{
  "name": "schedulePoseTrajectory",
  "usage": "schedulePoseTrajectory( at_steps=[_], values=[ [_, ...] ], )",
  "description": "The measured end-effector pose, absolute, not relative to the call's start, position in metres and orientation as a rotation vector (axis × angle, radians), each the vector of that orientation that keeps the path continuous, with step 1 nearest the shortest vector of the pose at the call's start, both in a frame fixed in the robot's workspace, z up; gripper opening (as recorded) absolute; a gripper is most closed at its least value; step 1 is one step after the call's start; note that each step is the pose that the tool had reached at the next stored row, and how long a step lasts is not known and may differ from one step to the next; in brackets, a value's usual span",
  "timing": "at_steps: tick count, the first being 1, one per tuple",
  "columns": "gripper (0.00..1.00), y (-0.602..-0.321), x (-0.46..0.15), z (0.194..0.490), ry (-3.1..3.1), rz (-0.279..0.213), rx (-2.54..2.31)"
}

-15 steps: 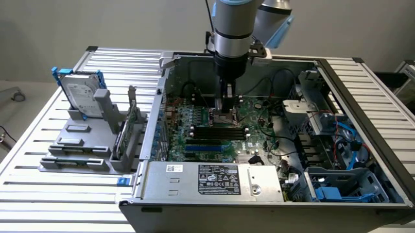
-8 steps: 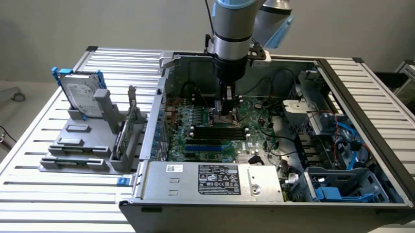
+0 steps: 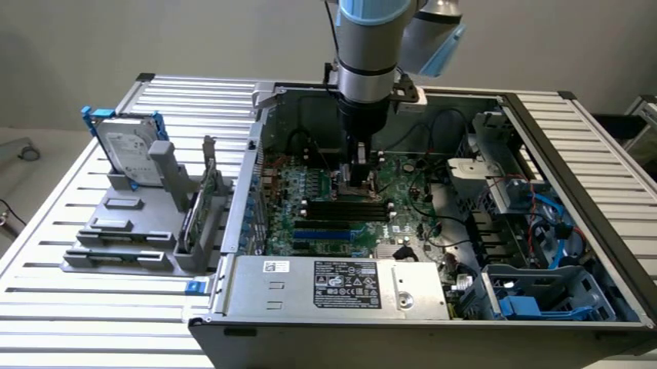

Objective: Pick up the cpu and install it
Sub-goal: 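Place the cpu into insertion slot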

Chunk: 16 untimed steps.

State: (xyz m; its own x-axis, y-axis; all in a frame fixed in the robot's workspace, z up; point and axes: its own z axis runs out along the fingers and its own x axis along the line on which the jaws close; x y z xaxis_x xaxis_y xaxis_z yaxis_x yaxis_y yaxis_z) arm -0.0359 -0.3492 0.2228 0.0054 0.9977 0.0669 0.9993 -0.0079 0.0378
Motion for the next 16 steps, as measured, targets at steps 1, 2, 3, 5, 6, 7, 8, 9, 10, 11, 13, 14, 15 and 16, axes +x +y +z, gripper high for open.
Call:
schedulePoseTrajectory(
  at_steps=[1,2,3,5,6,7,8,9,10,11,13,14,15,16],
  values=[
    [0.55,-0.349,-0.036,0.221,-2.198,-0.116,-2.213],
    [0.55,-0.349,-0.036,0.22,-2.198,-0.116,-2.213],
    [0.55,-0.349,-0.036,0.219,-2.198,-0.116,-2.213],
    [0.55,-0.349,-0.036,0.216,-2.198,-0.116,-2.213],
    [0.55,-0.349,-0.036,0.215,-2.198,-0.116,-2.213],
    [0.55,-0.349,-0.036,0.213,-2.198,-0.116,-2.213],
    [0.55,-0.349,-0.036,0.213,-2.198,-0.116,-2.213],
    [0.55,-0.349,-0.036,0.212,-2.198,-0.116,-2.213],
    [0.55,-0.349,-0.036,0.212,-2.198,-0.116,-2.213],
    [0.55,-0.349,-0.036,0.213,-2.198,-0.115,-2.213],
    [0.55,-0.349,-0.036,0.212,-2.198,-0.115,-2.213],
    [0.55,-0.349,-0.036,0.212,-2.198,-0.116,-2.213],
    [0.55,-0.349,-0.036,0.211,-2.198,-0.116,-2.213],
    [0.55,-0.349,-0.036,0.211,-2.198,-0.115,-2.213]
  ],
)
